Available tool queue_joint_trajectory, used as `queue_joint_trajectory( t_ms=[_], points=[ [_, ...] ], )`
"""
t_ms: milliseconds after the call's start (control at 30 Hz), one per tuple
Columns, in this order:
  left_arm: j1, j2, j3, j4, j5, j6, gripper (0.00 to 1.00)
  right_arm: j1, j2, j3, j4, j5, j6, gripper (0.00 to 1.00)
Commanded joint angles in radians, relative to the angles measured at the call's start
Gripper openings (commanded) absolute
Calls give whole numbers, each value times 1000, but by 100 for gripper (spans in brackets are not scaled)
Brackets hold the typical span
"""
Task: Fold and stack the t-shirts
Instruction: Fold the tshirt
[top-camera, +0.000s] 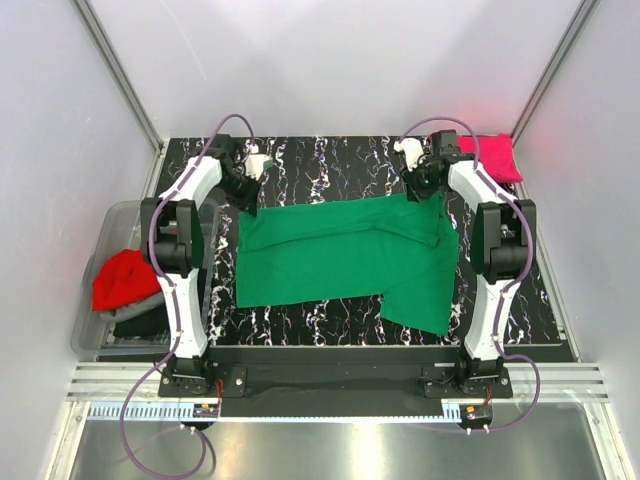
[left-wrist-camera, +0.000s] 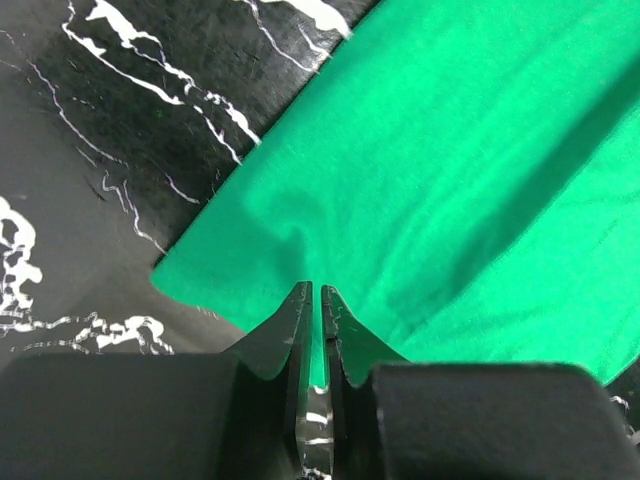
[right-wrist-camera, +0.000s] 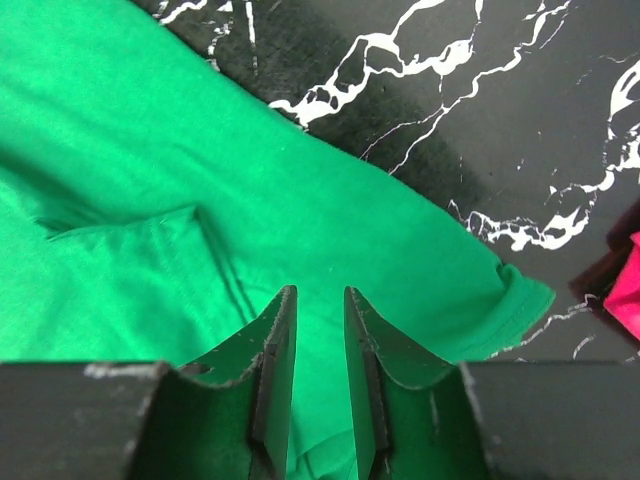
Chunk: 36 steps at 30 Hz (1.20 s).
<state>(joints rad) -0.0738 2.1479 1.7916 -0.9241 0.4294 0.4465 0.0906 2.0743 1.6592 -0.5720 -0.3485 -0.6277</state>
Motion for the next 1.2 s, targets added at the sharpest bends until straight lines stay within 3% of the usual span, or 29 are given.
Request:
queue_joint_trajectory(
  t_ms=[0, 333, 667, 900, 1033, 1167],
  points=[
    [-3, 18, 81, 11, -30, -34, 10, 0, 46, 68, -20, 26, -10, 32],
    [-1, 105, 121, -42, -152, -54, 7, -3, 119, 111, -31, 123, -15, 30],
    [-1, 266, 362, -105, -328, -60, 6, -12, 161, 116, -49, 192, -7, 29],
    [-6, 375, 555, -90, -368, -40, 12, -22, 196, 145, -51, 218, 16, 29],
    [-17, 368, 598, -61, -362, -49, 12, -23, 222, 177, -49, 230, 28, 29],
    [-20, 281, 531, -3, -394, -60, 13, -22, 218, 221, -49, 230, 29, 29]
  ],
)
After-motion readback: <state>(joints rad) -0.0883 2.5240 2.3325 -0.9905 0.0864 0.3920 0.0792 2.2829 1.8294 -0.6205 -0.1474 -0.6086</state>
